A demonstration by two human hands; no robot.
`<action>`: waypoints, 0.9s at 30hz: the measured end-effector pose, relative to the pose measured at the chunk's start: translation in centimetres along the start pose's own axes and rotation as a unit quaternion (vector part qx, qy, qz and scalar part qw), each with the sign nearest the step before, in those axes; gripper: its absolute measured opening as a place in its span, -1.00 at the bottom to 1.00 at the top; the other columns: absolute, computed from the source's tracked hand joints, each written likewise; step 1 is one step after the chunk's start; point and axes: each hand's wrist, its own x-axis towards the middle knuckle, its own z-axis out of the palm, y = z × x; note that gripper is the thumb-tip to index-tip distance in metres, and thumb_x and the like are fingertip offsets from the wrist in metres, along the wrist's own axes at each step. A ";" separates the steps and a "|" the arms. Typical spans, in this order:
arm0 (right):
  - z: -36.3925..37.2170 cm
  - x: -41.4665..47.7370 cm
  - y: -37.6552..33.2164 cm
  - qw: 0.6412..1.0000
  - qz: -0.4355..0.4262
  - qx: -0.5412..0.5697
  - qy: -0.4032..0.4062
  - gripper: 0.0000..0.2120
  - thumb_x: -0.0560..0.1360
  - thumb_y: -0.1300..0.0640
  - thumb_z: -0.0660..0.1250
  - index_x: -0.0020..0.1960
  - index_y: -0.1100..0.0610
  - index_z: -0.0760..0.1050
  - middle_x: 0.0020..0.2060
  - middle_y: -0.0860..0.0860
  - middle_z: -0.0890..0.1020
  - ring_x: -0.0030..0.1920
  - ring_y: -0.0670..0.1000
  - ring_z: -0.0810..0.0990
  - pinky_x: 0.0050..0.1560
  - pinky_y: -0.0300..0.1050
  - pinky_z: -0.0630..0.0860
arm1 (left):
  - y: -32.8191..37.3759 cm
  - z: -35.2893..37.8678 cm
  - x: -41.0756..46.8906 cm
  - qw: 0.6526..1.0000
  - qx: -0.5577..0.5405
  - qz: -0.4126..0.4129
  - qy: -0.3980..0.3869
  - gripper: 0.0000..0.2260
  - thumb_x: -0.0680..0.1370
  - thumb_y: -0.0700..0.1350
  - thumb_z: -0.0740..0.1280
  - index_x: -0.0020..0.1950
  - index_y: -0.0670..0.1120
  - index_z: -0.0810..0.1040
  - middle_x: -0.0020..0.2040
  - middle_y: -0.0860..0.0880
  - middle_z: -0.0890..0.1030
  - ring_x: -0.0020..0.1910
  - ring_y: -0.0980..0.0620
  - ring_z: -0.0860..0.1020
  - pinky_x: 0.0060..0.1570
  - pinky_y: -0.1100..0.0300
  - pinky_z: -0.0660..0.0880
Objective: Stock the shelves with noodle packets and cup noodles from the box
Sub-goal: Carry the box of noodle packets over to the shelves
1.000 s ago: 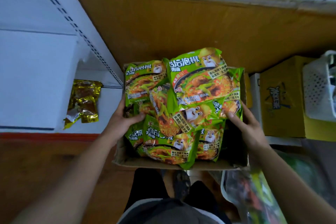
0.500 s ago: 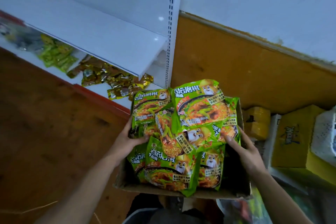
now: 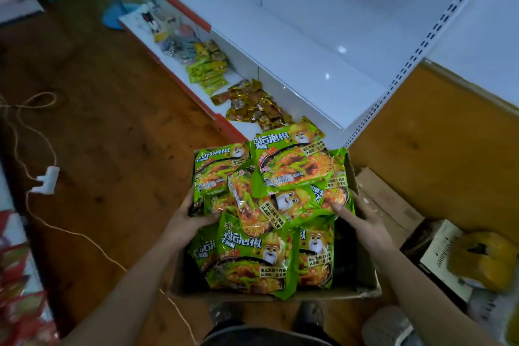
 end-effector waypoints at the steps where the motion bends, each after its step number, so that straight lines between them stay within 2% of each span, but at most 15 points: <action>1: 2.1 0.4 -0.9 1.000 -0.005 -0.019 -0.006 -0.33 0.44 -0.13 0.42 0.50 -0.09 0.31 0.26 -0.08 0.48 0.22 0.02 0.45 0.19 -0.07 0.34 | 0.2 -2.0 0.3 1.000 -0.003 0.004 0.007 -0.18 0.43 -0.21 0.50 0.56 0.16 0.17 0.12 0.05 0.57 -0.14 0.20 0.56 -0.25 0.33 0.45; 5: 9.9 1.4 -4.3 0.998 -0.020 -0.045 -0.028 -0.20 0.33 -0.24 0.45 0.51 -0.14 0.29 0.38 -0.02 0.46 0.31 0.06 0.43 0.29 0.00 0.35 | 0.9 -9.9 1.1 0.999 -0.020 0.011 0.038 -0.20 0.47 -0.22 0.48 0.57 0.15 0.16 0.01 0.12 0.57 -0.18 0.21 0.56 -0.32 0.36 0.44; 8: 15.0 2.3 -7.0 0.997 -0.042 -0.049 -0.048 -0.23 0.39 -0.18 0.44 0.53 -0.11 0.26 0.41 -0.03 0.42 0.33 0.04 0.39 0.31 0.00 0.32 | 2.1 -15.0 1.8 0.997 -0.037 0.018 0.061 -0.22 0.46 -0.22 0.47 0.56 0.16 0.18 0.10 0.05 0.60 -0.16 0.17 0.56 -0.27 0.28 0.43; 10: 18.0 3.3 -8.6 0.994 -0.052 -0.064 -0.066 -0.26 0.44 -0.16 0.42 0.54 -0.10 0.23 0.48 0.00 0.34 0.43 0.10 0.33 0.36 0.05 0.29 | 2.6 -17.9 2.5 0.996 -0.051 0.021 0.076 -0.22 0.47 -0.23 0.47 0.56 0.15 0.18 0.06 0.06 0.60 -0.15 0.15 0.56 -0.26 0.25 0.43; 11: 19.4 3.7 -9.4 0.993 -0.060 -0.072 -0.074 -0.26 0.45 -0.16 0.41 0.55 -0.10 0.21 0.51 0.00 0.30 0.46 0.12 0.30 0.39 0.08 0.27 | 3.0 -19.1 2.8 0.995 -0.057 0.024 0.082 -0.21 0.45 -0.22 0.48 0.56 0.15 0.17 0.11 0.02 0.60 -0.14 0.13 0.56 -0.23 0.23 0.43; 13: 21.9 5.0 -11.0 0.990 -0.075 -0.091 -0.081 -0.26 0.45 -0.17 0.40 0.55 -0.11 0.20 0.53 0.01 0.26 0.49 0.14 0.26 0.43 0.14 0.24 | 3.6 -21.5 3.8 0.993 -0.066 0.031 0.093 -0.18 0.44 -0.20 0.49 0.57 0.16 0.16 0.21 -0.03 0.58 -0.10 0.12 0.55 -0.17 0.20 0.44; 16: 25.4 7.3 -13.6 0.985 -0.087 -0.104 -0.107 -0.21 0.39 -0.24 0.40 0.55 -0.13 0.20 0.54 0.02 0.24 0.50 0.17 0.25 0.44 0.17 0.22 | 4.8 -24.3 5.5 0.990 -0.080 0.041 0.111 -0.20 0.46 -0.20 0.48 0.57 0.17 0.15 0.18 -0.01 0.54 -0.08 0.13 0.54 -0.13 0.17 0.43; 19: 28.9 10.6 -16.1 0.980 -0.094 -0.118 -0.133 -0.21 0.41 -0.23 0.39 0.56 -0.11 0.19 0.54 0.03 0.24 0.50 0.17 0.25 0.44 0.17 0.22 | 5.8 -26.8 7.9 0.987 -0.093 0.044 0.126 -0.21 0.46 -0.20 0.47 0.57 0.17 0.15 0.30 -0.05 0.53 -0.05 0.09 0.54 0.02 0.07 0.46; 22: 32.5 14.6 -18.9 0.977 -0.093 -0.113 -0.158 -0.21 0.41 -0.19 0.41 0.55 -0.08 0.20 0.53 0.06 0.26 0.49 0.19 0.28 0.43 0.16 0.24 | 7.7 -29.3 11.1 0.984 -0.110 0.034 0.135 -0.23 0.48 -0.19 0.45 0.57 0.15 0.16 0.23 -0.02 0.53 -0.08 0.11 0.53 -0.12 0.14 0.44; 24: 35.1 17.7 -21.1 0.975 -0.089 -0.122 -0.162 -0.18 0.35 -0.25 0.41 0.54 -0.11 0.23 0.52 0.07 0.29 0.48 0.20 0.29 0.44 0.19 0.26 | 9.2 -30.9 13.5 0.983 -0.118 0.031 0.139 -0.20 0.43 -0.14 0.50 0.56 0.15 0.17 0.16 0.02 0.56 -0.05 0.11 0.54 -0.12 0.14 0.43; 27: 38.9 21.3 -24.5 0.972 -0.087 -0.122 -0.179 -0.24 0.40 -0.20 0.42 0.53 -0.10 0.24 0.52 0.05 0.29 0.49 0.18 0.28 0.44 0.20 0.25 | 11.7 -33.8 16.4 0.980 -0.117 0.027 0.156 0.02 0.17 0.09 0.61 0.55 0.19 0.20 0.13 0.08 0.60 0.03 0.05 0.58 0.04 0.08 0.45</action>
